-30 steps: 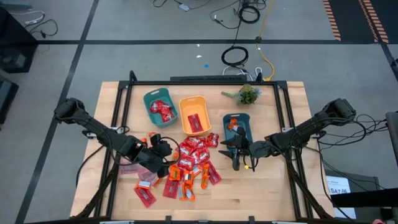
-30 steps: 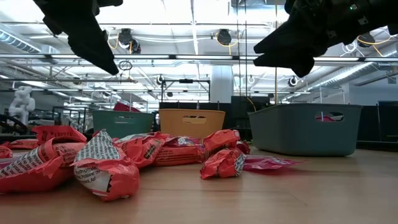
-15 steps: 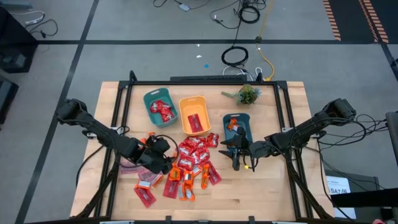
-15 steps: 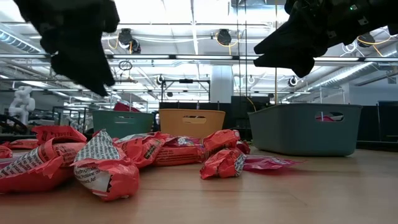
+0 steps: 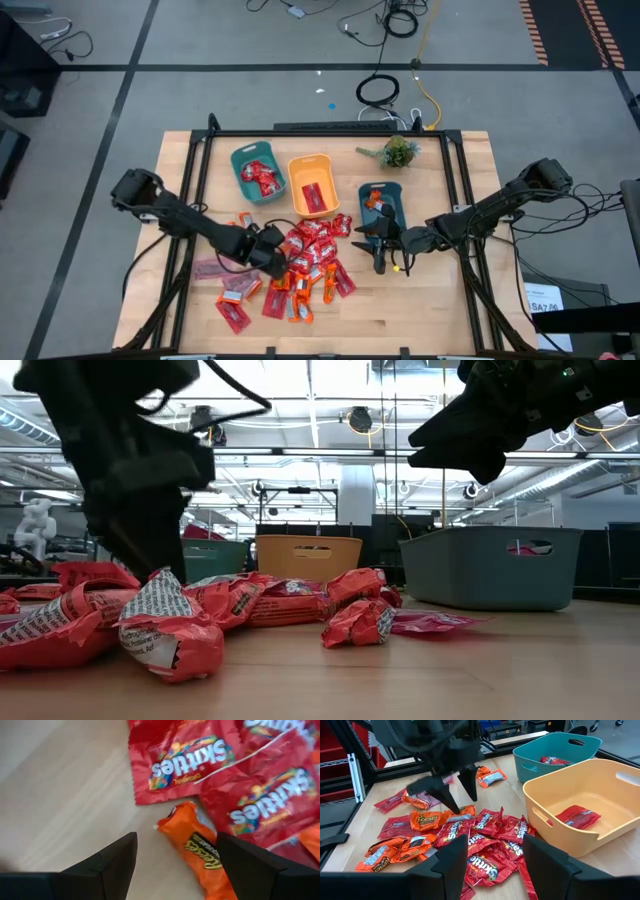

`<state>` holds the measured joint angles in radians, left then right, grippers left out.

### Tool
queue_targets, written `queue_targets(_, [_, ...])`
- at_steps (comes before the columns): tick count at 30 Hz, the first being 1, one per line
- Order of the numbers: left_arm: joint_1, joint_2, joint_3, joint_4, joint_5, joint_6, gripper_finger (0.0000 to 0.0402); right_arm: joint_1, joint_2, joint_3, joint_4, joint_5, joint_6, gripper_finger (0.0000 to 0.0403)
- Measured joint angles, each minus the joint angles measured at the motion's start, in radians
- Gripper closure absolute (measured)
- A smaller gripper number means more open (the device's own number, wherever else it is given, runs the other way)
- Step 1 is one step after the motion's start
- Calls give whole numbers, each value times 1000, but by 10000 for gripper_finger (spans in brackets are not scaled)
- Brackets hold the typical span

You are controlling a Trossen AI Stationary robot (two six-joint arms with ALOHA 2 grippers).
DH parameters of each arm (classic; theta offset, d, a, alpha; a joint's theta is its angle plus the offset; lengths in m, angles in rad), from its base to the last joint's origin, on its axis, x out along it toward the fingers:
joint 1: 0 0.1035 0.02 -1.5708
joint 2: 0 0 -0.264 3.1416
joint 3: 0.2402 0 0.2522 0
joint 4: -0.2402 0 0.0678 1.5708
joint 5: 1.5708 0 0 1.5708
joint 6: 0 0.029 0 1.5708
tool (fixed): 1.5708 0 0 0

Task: Sort candy
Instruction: Put the orange wrapper chocolate into the dark blue bin

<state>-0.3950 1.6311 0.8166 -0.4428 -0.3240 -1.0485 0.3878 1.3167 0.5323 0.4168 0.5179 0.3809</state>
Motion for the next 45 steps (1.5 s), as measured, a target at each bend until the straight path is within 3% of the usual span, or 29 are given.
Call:
queue_targets(13, [16, 48, 3, 21, 24, -17, 132, 0, 0, 0, -2, 0, 0, 222])
queue_targets(25, [16, 37, 2, 18, 49, 19, 300, 0, 0, 0, -2, 0, 0, 222])
queue_targets(29, [21, -13, -2, -22, 75, 59, 332, 0, 0, 0, -3, 0, 0, 222])
queue_targets(37, [64, -180, -1, -117, 65, 72, 339, 0, 0, 0, -4, -59, 8, 222])
queue_targets(45, [135, -261, 70, -135, 70, 278, 340, 2, 0, 1, -79, -160, 116, 222])
